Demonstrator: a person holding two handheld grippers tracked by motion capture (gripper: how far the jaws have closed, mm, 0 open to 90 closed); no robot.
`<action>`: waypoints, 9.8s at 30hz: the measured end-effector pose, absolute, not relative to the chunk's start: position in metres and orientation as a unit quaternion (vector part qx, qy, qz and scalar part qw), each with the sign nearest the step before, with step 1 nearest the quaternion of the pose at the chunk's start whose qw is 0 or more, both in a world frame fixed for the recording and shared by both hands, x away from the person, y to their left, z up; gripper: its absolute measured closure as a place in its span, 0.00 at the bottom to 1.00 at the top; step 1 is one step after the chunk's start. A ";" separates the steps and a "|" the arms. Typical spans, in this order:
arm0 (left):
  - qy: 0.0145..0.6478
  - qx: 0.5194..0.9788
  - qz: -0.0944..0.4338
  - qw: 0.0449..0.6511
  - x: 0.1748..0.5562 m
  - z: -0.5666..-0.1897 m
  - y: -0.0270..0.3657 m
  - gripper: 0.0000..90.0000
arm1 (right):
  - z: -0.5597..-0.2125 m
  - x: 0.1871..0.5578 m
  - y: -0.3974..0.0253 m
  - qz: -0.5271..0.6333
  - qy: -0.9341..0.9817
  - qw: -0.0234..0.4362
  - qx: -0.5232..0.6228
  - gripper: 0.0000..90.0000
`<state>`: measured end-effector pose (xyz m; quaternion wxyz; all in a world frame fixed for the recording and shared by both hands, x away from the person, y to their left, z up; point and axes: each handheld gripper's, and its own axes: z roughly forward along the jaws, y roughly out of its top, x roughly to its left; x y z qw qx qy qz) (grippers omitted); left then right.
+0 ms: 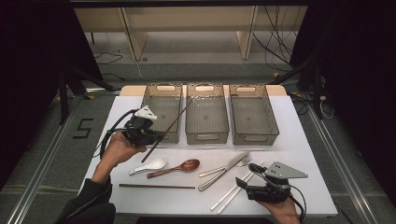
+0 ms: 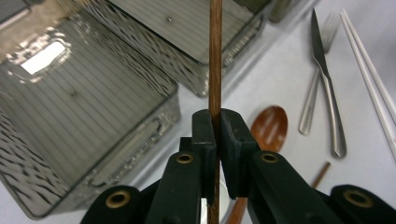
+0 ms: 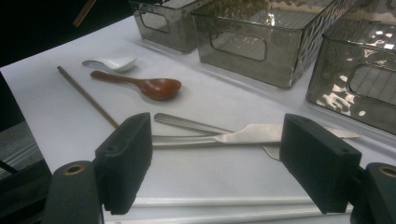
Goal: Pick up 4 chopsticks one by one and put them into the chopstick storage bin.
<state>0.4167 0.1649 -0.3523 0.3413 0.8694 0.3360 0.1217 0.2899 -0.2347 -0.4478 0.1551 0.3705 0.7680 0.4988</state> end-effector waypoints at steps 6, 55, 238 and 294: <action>0.350 0.857 0.139 0.352 0.436 -0.341 0.166 0.93 | -0.448 0.290 -0.235 0.500 0.767 0.154 0.371 0.29; 0.420 0.818 0.231 0.317 0.525 -0.382 0.184 0.93 | -0.449 0.290 -0.235 0.501 0.769 0.150 0.367 0.29; 0.320 0.917 0.054 0.232 0.378 -0.409 0.160 0.93 | -0.447 0.289 -0.236 0.499 0.771 0.150 0.367 0.29; 0.414 0.841 0.173 0.303 0.508 -0.355 0.182 0.93 | -0.448 0.290 -0.238 0.501 0.769 0.146 0.369 0.29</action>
